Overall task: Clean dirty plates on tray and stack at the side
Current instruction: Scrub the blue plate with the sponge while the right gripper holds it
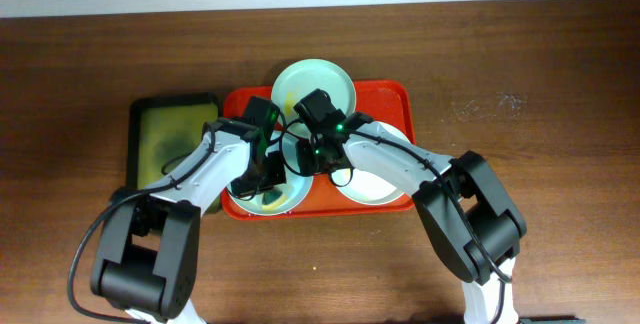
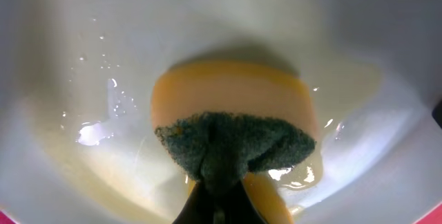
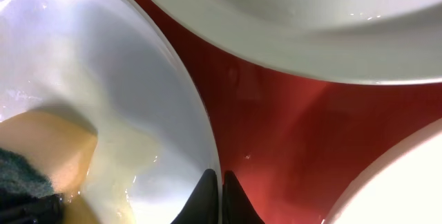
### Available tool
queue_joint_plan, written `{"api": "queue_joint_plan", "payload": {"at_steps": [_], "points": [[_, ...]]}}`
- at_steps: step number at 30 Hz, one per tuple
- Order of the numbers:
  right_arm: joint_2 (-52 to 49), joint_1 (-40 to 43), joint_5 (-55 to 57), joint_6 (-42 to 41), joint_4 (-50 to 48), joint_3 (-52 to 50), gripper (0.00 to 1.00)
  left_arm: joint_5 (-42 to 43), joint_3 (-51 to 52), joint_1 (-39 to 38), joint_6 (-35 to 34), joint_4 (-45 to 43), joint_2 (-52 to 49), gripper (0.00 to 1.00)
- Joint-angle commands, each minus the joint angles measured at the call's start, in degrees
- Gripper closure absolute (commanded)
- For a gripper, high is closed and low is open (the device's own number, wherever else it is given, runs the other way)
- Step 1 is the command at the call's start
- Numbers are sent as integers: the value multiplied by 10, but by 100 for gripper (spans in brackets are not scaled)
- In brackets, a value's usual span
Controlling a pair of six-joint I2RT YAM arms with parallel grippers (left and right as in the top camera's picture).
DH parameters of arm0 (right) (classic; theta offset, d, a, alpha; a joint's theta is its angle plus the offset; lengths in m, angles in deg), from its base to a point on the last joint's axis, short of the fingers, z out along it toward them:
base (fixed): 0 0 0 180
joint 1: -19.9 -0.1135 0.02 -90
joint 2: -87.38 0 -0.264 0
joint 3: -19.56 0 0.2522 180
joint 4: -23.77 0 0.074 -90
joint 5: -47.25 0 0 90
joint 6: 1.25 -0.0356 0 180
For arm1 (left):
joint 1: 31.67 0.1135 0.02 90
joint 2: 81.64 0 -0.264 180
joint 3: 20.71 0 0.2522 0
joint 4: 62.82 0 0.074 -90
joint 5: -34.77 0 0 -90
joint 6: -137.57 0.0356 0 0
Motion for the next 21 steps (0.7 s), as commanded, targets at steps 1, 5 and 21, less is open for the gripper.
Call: {"api": "queue_joint_plan", "payload": {"at_steps": [1,5,21], "points": [[-14,0,14,2,5,-4,96,-120,23,-3,1,9,3,100],[-14,0,14,2,6,-4,96,-242,15,-3,1,21,4,100],[-14,0,14,2,5,-4,96,-21,-8,-3,1,-92,5,100]]}}
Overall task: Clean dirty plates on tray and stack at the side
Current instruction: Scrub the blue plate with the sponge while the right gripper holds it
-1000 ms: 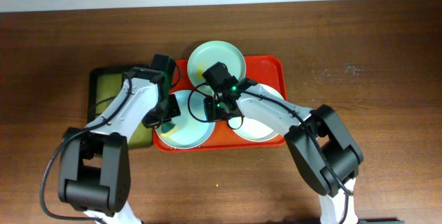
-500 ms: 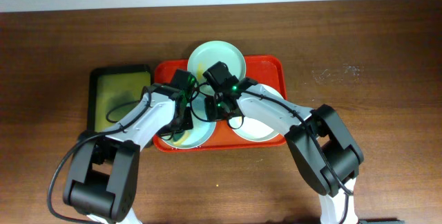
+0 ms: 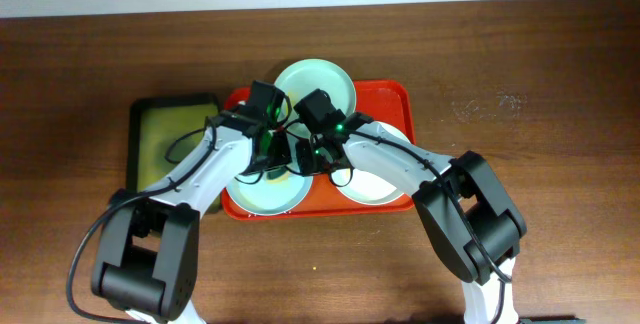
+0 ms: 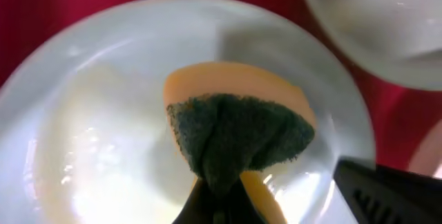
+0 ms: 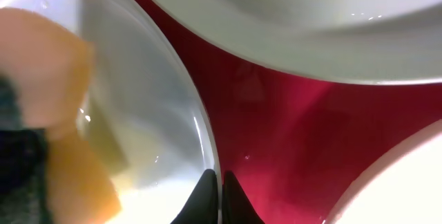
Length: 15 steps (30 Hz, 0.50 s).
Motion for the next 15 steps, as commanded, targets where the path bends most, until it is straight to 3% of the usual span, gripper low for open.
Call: {"api": "queue_joint_plan", "payload": {"at_steps": [1,9,15], "points": [[-14,0,14,2,6,-4,96,-21,31,4,1,-16,1,100],[-14,0,14,2,13,-4,96,-202,72,68,-5,-6,2,100],[-13,0,9,7,13,-1,96,-139,37,71,-5,41,97,100]]}}
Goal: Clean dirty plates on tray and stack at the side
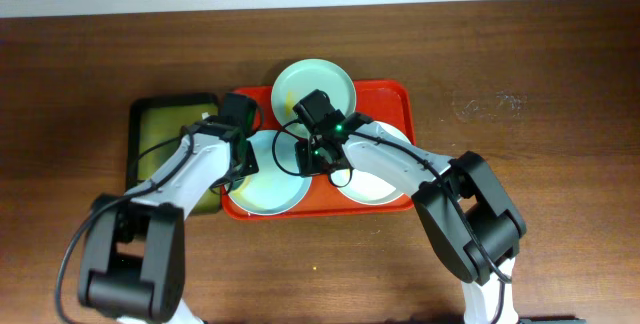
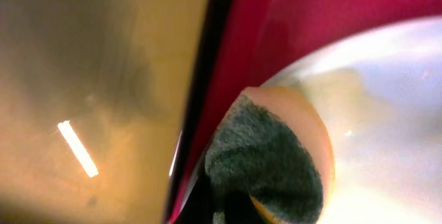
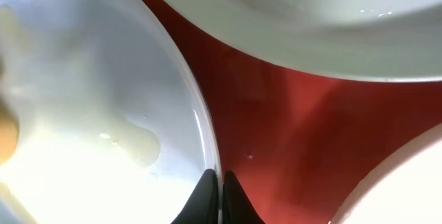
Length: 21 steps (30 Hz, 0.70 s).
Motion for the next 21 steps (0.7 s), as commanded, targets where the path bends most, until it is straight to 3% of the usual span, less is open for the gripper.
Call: {"api": "queue_joint_plan", "payload": {"at_steps": [1,6,11,16,21], "points": [[-9,0,12,8,14,3,96,27,-18,8,-3,15,103,100],[40,-1,21,41,91,72,96,105,-18,8,11,23,247,100],[92,-30,240,40,276,212,96,103,-18,77,14,63,363,100],[93,-91,499,43,394,287,96,103,-17,152,62,89,331,100],[93,-143,635,160,399,287,96,98,-17,153,61,88,249,100]]}}
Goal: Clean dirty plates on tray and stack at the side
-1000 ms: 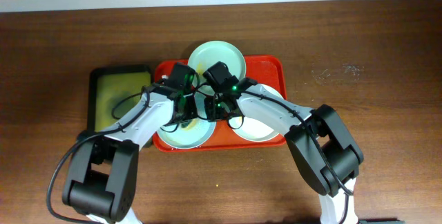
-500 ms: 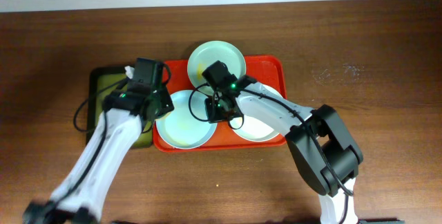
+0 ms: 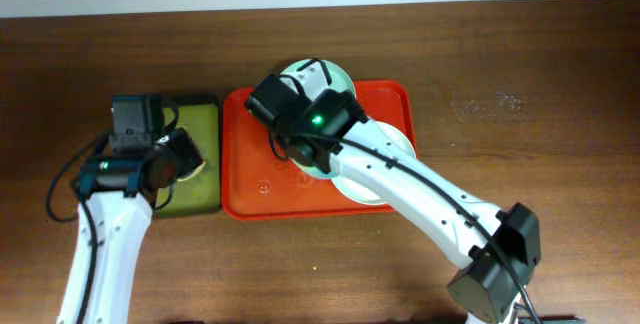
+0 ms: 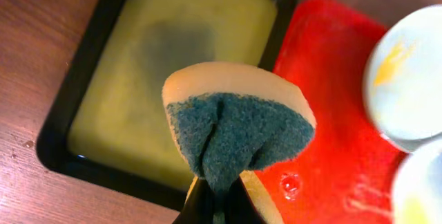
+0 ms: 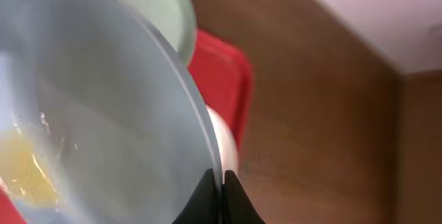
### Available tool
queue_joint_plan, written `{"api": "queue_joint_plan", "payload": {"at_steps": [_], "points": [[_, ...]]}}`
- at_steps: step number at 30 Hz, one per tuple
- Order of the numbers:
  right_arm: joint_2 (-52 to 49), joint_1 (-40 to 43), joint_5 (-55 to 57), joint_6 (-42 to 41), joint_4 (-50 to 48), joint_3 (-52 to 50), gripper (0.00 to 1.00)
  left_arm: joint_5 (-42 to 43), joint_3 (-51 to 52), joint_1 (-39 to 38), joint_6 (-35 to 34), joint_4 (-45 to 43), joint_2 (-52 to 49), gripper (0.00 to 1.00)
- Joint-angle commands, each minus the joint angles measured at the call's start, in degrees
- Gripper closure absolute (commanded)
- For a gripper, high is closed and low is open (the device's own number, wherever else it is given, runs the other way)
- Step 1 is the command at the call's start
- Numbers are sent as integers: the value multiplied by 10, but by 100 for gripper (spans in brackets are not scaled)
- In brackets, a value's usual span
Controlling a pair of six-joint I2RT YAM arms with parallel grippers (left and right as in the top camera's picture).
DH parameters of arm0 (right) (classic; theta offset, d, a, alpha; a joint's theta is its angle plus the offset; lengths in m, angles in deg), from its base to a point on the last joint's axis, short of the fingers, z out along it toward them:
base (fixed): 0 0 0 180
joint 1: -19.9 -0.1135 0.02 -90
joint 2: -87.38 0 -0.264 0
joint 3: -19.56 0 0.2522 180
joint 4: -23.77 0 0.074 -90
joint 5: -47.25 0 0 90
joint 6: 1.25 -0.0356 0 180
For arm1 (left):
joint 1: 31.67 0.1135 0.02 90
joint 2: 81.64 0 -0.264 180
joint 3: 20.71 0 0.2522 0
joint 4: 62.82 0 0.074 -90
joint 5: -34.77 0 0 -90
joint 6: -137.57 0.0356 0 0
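My left gripper (image 4: 219,191) is shut on an orange sponge with a dark green scouring face (image 4: 238,124). It hangs over the near edge of the black basin (image 4: 76,124), beside the red tray (image 4: 324,106). My right gripper (image 5: 222,177) is shut on the rim of a pale plate (image 5: 103,113). The plate is lifted and tilted, with yellow residue low on its face. A pale green plate (image 3: 338,72) lies at the tray's back, and a white plate (image 3: 372,192) at its right, partly under my right arm. In the overhead view the held plate is mostly hidden.
The black basin (image 3: 200,192) holds yellowish liquid and stands left of the red tray (image 3: 255,179). Brown tabletop (image 3: 520,164) stretches to the right of the tray. A pale wall runs along the table's far edge.
My left gripper has gone from the plate's left edge on the tray to above the basin, sponge still in it. My right gripper has raised the plate off the tray and tilted it.
The sponge was pressed into the front-left plate while my right gripper pinched that plate's rim. Then the sponge sat higher over the plate, then at its left edge by the basin. Now the sponge is over the basin and the plate is held up.
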Motion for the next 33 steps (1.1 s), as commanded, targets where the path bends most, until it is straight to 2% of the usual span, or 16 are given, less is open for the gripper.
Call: {"api": "queue_joint_plan", "payload": {"at_steps": [1,3,6,11,14,15,17,18,20,22,24,27,29,33], "points": [[7,-34,127,68,0,12,96,-6,-9,3,12,-1,-39,100],[7,-61,221,70,0,12,96,-23,-9,4,7,-1,-50,100],[7,-103,326,130,-28,12,96,-22,-9,18,-2,0,-50,100],[7,-141,385,276,-119,12,96,0,-9,53,-16,8,-50,100],[7,-149,383,268,-125,12,96,5,-9,62,-16,9,-50,100],[7,-150,358,241,-124,12,96,5,-9,62,-16,9,-50,100],[6,-126,163,118,-113,2,96,5,-9,62,-16,9,-50,100],[0,-87,63,94,-134,-25,96,5,-9,62,-16,10,-50,100],[-10,-37,-31,93,-115,-47,96,20,-9,62,-16,11,-50,100],[-2,-13,-50,46,-62,-45,96,22,-9,62,-16,10,-50,100],[21,-12,-30,44,-56,-43,96,22,-9,62,-16,7,-50,100],[50,-12,87,31,-63,-43,96,21,-9,62,-16,7,-50,100],[47,-7,120,31,-67,-45,96,21,-9,62,-16,7,-50,100],[38,84,-142,31,-160,-101,96,21,-9,62,-16,7,-50,100]]}}
